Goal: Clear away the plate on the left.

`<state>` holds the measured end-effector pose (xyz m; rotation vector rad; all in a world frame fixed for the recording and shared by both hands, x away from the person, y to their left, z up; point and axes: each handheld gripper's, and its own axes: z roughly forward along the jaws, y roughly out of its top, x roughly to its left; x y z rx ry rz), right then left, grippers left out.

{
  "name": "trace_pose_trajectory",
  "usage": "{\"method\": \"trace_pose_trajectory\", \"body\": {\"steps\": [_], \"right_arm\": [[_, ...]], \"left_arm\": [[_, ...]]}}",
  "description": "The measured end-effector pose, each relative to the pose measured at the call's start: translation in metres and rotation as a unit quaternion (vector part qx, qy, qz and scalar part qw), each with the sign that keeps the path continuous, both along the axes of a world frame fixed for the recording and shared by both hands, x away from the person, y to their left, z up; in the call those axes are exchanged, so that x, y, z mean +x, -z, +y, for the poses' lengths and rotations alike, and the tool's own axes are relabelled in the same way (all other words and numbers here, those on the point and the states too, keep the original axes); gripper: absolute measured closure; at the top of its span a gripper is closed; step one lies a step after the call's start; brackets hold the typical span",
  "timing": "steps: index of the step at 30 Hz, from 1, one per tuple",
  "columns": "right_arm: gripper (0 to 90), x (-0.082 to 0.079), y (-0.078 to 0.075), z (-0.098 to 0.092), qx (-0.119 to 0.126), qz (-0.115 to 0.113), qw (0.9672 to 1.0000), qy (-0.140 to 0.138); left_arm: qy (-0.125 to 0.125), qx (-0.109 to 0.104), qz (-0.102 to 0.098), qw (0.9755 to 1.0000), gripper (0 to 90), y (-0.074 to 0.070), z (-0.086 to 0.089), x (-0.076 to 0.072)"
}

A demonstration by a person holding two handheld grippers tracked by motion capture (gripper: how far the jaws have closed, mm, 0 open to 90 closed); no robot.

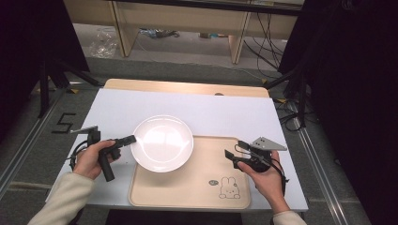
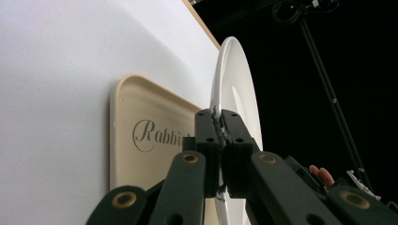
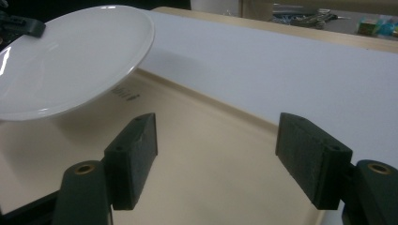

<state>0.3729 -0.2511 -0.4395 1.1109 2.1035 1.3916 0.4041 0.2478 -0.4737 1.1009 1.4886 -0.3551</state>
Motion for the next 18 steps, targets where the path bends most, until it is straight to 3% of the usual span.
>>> {"method": "trace_pose_trajectory", "body": {"steps": [6, 9, 10, 16, 18], "right_arm": [[30.6, 0.0001, 0.0003, 0.0001, 0.002, -0.002, 1.0000, 0.001], [30.6, -0.0007, -0.0003, 0.0002, 0.005, 0.012, 0.9999, -0.003], [30.7, 0.0001, 0.0003, 0.0001, 0.002, -0.002, 1.0000, 0.001], [30.6, 0.0001, 0.0003, 0.0001, 0.002, -0.002, 1.0000, 0.001], [30.7, 0.0001, 0.0003, 0.0001, 0.002, -0.002, 1.0000, 0.001]], "left_arm": [[0.003, 0.001, 0.000, 1.0000, 86.4, 0.0002, -0.0046, 0.0007], [0.005, 0.002, 0.000, 1.0000, 86.3, 0.0004, -0.0058, 0.0011], [0.006, 0.002, 0.001, 1.0000, 86.3, 0.0002, -0.0064, 0.0010], [0.007, -0.004, -0.005, 1.0000, 86.4, 0.0011, -0.0103, 0.0014], [0.014, 0.003, 0.001, 0.9999, 86.3, 0.0008, -0.0104, 0.0014]]}}
